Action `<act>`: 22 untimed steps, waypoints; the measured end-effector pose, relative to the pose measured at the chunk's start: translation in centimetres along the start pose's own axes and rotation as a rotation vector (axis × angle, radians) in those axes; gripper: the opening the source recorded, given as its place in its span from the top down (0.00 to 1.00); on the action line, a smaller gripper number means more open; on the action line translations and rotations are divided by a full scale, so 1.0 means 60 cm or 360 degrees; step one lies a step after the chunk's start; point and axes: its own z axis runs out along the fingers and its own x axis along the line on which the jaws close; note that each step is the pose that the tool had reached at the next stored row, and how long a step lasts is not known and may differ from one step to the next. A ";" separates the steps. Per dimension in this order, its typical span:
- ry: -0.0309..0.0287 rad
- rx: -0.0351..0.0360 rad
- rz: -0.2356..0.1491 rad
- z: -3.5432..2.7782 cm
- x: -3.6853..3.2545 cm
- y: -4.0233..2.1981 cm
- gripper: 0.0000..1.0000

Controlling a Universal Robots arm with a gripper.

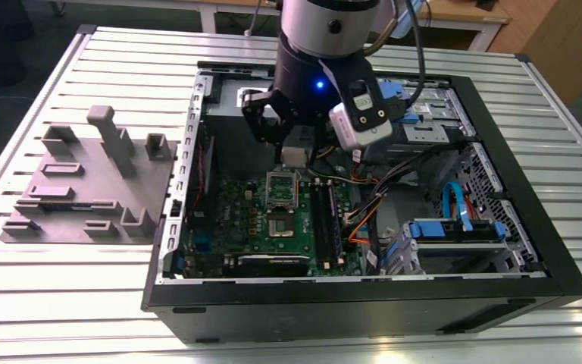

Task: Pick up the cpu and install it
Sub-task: 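Place the cpu into insertion slot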

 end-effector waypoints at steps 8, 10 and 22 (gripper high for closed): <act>0.00012 0.0001 -0.0025 0.021 -0.001 -0.005 0.53; 0.00012 0.0001 -0.0025 0.026 -0.001 -0.005 0.53; 0.00013 0.0002 -0.0025 0.030 -0.002 -0.006 0.53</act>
